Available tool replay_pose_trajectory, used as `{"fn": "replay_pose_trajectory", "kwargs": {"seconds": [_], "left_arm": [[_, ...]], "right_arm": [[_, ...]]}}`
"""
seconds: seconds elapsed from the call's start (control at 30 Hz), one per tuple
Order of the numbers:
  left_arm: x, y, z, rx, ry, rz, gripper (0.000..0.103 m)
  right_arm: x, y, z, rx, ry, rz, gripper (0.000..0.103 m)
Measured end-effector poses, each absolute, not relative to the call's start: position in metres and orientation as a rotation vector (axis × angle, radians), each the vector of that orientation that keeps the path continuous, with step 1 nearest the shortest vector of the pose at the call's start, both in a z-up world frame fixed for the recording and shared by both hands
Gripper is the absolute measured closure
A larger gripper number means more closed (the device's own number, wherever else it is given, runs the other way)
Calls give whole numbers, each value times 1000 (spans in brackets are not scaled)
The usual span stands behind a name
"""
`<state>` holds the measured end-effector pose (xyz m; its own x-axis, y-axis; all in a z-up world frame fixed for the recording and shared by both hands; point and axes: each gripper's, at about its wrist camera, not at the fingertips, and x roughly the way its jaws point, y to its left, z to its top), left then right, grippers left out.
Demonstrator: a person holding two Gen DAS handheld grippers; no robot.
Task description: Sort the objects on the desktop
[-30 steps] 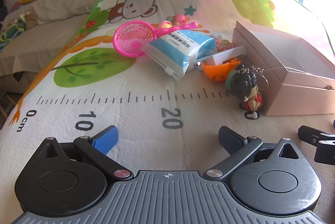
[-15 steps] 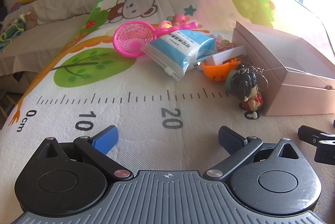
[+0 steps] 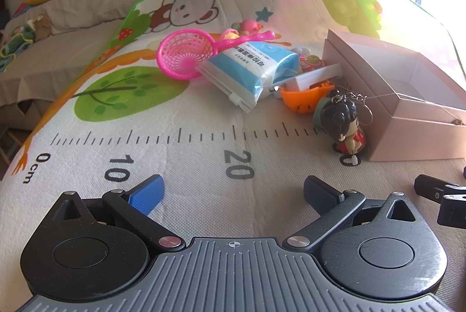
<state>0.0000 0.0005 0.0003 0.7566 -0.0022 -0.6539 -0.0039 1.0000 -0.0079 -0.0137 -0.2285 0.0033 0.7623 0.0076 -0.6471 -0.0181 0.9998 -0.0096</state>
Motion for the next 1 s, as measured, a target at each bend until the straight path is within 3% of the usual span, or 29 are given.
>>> {"fn": "replay_pose_trajectory", "kwargs": {"seconds": [0.57, 1.0], "left_arm": [[-3, 7, 2, -44, 705, -26, 0], [-6, 43, 20, -13, 766, -5, 0]], "right_arm": [[-22, -229, 14, -8, 787, 58, 0], [-67, -159, 88, -301, 753, 411, 0]]}}
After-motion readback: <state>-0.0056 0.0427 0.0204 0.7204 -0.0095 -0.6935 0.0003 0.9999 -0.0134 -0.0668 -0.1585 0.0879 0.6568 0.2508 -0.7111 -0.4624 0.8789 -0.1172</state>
